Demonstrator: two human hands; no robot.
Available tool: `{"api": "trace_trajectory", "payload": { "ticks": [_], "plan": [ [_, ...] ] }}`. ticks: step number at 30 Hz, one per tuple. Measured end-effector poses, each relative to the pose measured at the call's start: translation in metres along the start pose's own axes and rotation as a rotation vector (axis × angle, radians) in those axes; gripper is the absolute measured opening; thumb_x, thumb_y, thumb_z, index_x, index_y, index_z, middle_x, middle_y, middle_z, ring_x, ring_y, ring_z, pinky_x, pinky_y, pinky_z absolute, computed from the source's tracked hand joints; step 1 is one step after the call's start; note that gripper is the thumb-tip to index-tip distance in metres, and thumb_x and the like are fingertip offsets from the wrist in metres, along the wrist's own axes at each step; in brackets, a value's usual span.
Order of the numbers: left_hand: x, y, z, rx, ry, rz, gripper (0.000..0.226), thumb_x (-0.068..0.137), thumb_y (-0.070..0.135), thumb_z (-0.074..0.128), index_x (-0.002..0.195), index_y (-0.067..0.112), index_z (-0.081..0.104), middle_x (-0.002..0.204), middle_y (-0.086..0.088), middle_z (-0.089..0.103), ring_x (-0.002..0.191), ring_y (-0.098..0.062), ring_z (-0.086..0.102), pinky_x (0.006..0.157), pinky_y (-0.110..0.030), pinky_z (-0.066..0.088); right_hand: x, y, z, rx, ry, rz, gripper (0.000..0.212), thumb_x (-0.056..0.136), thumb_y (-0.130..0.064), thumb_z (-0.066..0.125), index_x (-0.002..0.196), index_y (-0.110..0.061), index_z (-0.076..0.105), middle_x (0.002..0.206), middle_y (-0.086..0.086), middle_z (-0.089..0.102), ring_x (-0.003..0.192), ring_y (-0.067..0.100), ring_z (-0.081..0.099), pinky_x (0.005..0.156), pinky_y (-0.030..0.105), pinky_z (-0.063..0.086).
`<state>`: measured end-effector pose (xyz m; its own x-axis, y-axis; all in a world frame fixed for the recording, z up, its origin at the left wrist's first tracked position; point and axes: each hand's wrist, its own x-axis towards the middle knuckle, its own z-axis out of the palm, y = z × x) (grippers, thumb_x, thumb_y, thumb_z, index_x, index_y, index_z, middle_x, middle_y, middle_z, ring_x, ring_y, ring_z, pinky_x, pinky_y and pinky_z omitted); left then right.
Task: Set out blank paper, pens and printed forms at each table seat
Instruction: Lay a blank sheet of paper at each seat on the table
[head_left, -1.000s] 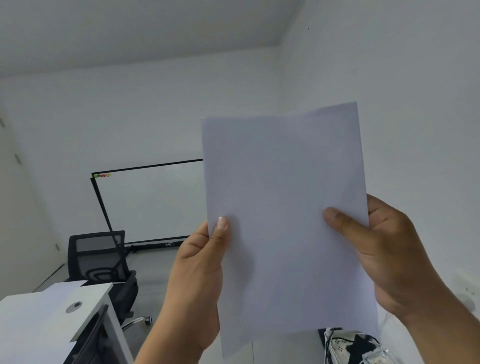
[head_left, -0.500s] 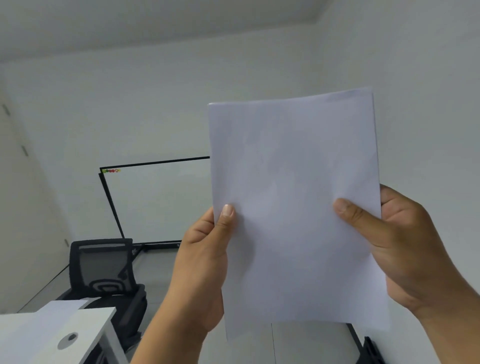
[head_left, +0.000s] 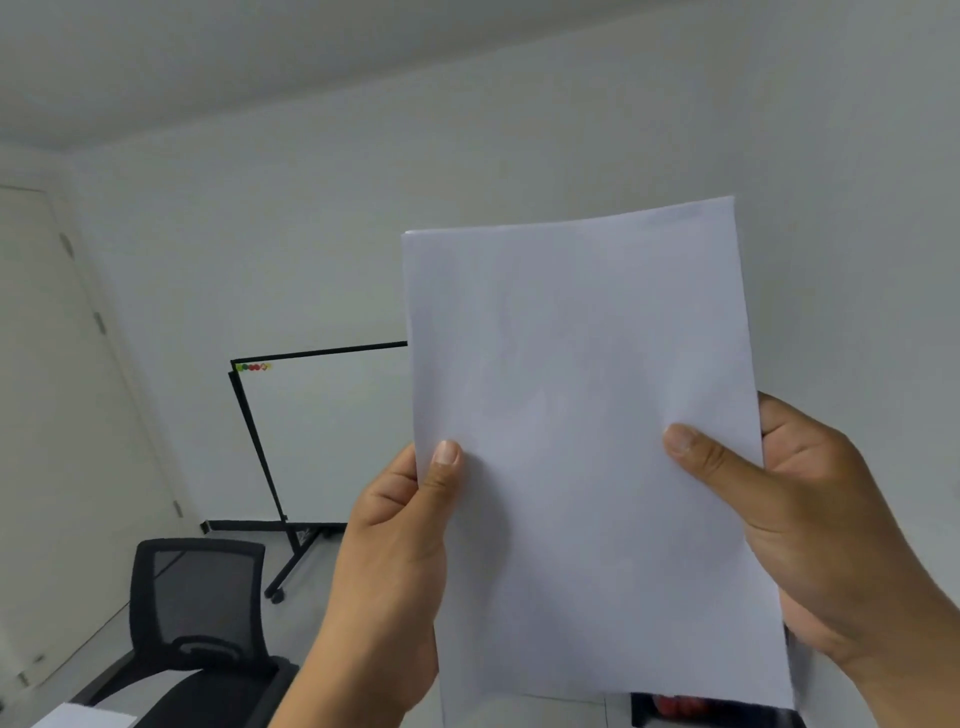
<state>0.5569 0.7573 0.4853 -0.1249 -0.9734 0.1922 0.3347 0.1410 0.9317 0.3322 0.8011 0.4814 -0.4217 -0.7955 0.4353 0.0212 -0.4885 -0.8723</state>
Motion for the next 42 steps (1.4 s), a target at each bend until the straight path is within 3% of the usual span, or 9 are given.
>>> {"api": "trace_trajectory", "payload": {
  "ticks": [3,7,11,17,22,31,36,39,42],
  "plan": [
    [0.059,-0.007,0.010,0.001,0.057,-0.003,0.030,0.103,0.032,0.059,0.100,0.023,0.088,0.108,-0.011,0.085,0.087,-0.022,0.082,0.083,-0.043,0.063,0.067,0.026,0.009,0.001,-0.052,0.030,0.026,0.087,-0.016,0.075,0.113,-0.017,0.081,0.110,0.002,0.084,0.101,0.025,0.081,0.096,0.048,0.057],
    [0.131,-0.014,0.010,0.018,0.143,0.035,0.028,0.103,0.032,0.061,0.103,0.025,0.088,0.107,-0.010,0.085,0.087,-0.024,0.081,0.086,-0.046,0.061,0.147,0.059,0.032,0.004,-0.112,0.050,0.030,0.085,-0.021,0.076,0.114,-0.021,0.082,0.113,0.003,0.083,0.104,0.028,0.081,0.101,0.053,0.056],
    [0.202,-0.025,-0.001,0.049,0.197,0.096,0.026,0.102,0.025,0.061,0.105,0.025,0.087,0.104,-0.011,0.085,0.086,-0.019,0.082,0.068,-0.031,0.064,0.214,0.098,0.060,0.000,-0.150,0.082,0.024,0.089,-0.015,0.074,0.112,-0.017,0.081,0.107,0.002,0.084,0.097,0.025,0.082,0.096,0.049,0.058],
    [0.314,-0.050,-0.047,0.086,0.222,0.139,0.029,0.102,0.011,0.065,0.101,0.027,0.088,0.099,-0.014,0.085,0.080,-0.020,0.082,0.063,-0.025,0.061,0.302,0.169,0.121,-0.002,-0.184,0.142,0.023,0.093,-0.009,0.074,0.113,-0.016,0.080,0.105,0.003,0.084,0.094,0.024,0.082,0.090,0.046,0.059],
    [0.410,-0.055,-0.096,0.180,0.256,0.168,0.032,0.102,-0.001,0.066,0.097,0.021,0.089,0.095,-0.013,0.085,0.076,-0.018,0.081,0.062,-0.021,0.059,0.376,0.219,0.192,-0.061,-0.228,0.136,0.019,0.095,-0.010,0.075,0.109,-0.023,0.081,0.103,-0.004,0.085,0.094,0.018,0.082,0.094,0.046,0.058],
    [0.529,-0.044,-0.181,0.183,0.375,0.173,0.026,0.108,0.007,0.061,0.118,0.018,0.082,0.110,-0.008,0.085,0.100,-0.027,0.083,0.076,-0.030,0.062,0.470,0.287,0.319,-0.056,-0.334,0.103,0.029,0.096,-0.017,0.076,0.104,-0.044,0.081,0.103,-0.008,0.084,0.094,0.016,0.081,0.097,0.051,0.060],
    [0.599,-0.047,-0.228,0.188,0.462,0.190,0.028,0.108,0.008,0.060,0.110,0.019,0.086,0.107,-0.010,0.085,0.095,-0.026,0.083,0.074,-0.032,0.064,0.529,0.349,0.391,0.010,-0.421,0.118,0.027,0.096,-0.018,0.077,0.108,-0.042,0.081,0.105,-0.006,0.084,0.096,0.020,0.082,0.099,0.057,0.059],
    [0.643,-0.049,-0.252,0.205,0.506,0.208,0.032,0.110,0.011,0.059,0.108,0.028,0.086,0.110,-0.009,0.085,0.100,-0.028,0.082,0.084,-0.040,0.064,0.567,0.385,0.431,0.070,-0.473,0.119,0.026,0.096,-0.018,0.076,0.105,-0.042,0.081,0.104,-0.006,0.084,0.094,0.018,0.082,0.096,0.053,0.060],
    [0.694,-0.051,-0.275,0.233,0.570,0.225,0.031,0.111,0.014,0.059,0.107,0.029,0.086,0.109,-0.009,0.085,0.095,-0.026,0.082,0.080,-0.038,0.064,0.615,0.422,0.477,0.113,-0.544,0.124,0.023,0.097,-0.017,0.075,0.103,-0.038,0.082,0.105,-0.008,0.084,0.094,0.014,0.081,0.094,0.048,0.059]
  ]
}}
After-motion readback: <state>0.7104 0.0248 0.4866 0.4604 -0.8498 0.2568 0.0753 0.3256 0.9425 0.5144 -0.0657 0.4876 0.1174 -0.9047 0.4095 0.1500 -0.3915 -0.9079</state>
